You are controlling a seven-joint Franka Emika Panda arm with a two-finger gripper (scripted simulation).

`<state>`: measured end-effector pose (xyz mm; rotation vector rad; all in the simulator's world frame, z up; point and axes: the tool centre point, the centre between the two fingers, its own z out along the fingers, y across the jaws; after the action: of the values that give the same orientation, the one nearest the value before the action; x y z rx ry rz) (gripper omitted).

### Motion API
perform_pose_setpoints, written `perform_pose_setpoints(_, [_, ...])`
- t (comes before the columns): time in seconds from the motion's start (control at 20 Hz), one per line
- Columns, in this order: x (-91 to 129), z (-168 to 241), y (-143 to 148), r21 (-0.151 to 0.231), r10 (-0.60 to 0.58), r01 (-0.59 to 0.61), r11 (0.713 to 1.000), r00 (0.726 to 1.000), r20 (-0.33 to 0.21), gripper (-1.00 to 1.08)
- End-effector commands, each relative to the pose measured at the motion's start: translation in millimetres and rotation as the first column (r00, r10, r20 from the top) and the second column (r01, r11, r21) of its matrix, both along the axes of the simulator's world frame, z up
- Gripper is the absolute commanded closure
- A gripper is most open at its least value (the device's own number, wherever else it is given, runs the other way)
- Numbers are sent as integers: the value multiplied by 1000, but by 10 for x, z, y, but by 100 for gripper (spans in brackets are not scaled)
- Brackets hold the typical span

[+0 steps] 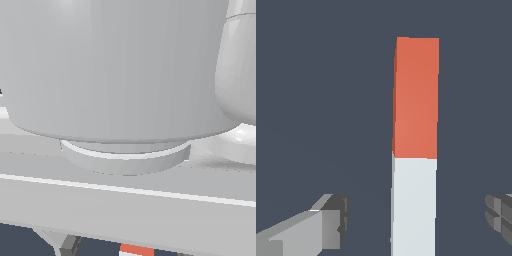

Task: Insert the peg into the horizontal hole in a box.

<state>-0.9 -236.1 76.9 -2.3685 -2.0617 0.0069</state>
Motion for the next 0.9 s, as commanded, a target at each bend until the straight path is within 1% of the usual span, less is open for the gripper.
perform_pose_setpoints(0.0, [7, -50, -155, 1, -9, 9, 1000, 1000, 3, -92])
perform_pose_setpoints(0.2, [11, -87, -280, 2, -18, 18, 1000, 1000, 4, -92])
perform_pose_setpoints(0.55, [6, -124, -294, 1, -20, 20, 1000, 1000, 3, -92])
perform_pose_setpoints(0.85, [3, -378, -293, 2, -20, 20, 1000, 1000, 4, -92])
